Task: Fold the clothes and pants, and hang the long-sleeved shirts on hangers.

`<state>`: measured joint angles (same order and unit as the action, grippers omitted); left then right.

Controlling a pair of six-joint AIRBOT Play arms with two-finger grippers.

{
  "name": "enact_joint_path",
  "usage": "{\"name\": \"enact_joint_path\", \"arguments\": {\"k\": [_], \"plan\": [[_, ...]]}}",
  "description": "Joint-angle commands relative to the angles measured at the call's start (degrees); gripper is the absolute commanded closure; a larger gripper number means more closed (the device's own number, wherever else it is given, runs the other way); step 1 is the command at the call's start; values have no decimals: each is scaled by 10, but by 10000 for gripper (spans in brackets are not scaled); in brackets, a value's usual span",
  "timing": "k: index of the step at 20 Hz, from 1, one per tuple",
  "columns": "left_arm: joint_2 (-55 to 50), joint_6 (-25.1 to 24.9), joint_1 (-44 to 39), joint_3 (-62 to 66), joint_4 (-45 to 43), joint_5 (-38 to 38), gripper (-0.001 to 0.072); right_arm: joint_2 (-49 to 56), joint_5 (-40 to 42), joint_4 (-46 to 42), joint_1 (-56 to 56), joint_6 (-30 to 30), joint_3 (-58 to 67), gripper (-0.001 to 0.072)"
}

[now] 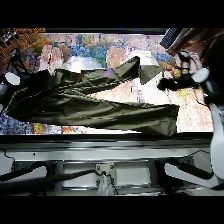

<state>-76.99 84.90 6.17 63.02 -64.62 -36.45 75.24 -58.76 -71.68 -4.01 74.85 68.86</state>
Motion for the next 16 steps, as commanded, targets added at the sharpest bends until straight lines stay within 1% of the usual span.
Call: {"name": "enact_joint_path", "arguments": {"k": [1, 3, 5, 8, 11, 16], "plan": [[9, -1, 0, 0, 2, -10, 698, 128, 82, -79, 91, -16, 96, 269], [9, 0, 0, 0, 2, -13, 698, 200, 66, -136, 119, -16, 158, 252], [9, 0, 0, 0, 3, -13, 698, 238, 59, -154, 128, -9, 184, 242], [9, 0, 0, 0, 3, -12, 698, 252, 66, -166, 130, -7, 185, 242], [9, -1, 0, 0, 4, -13, 698, 260, 73, -200, 129, -8, 185, 243], [9, -3, 0, 0, 4, -10, 699, 281, 73, -204, 129, -7, 185, 245]]}}
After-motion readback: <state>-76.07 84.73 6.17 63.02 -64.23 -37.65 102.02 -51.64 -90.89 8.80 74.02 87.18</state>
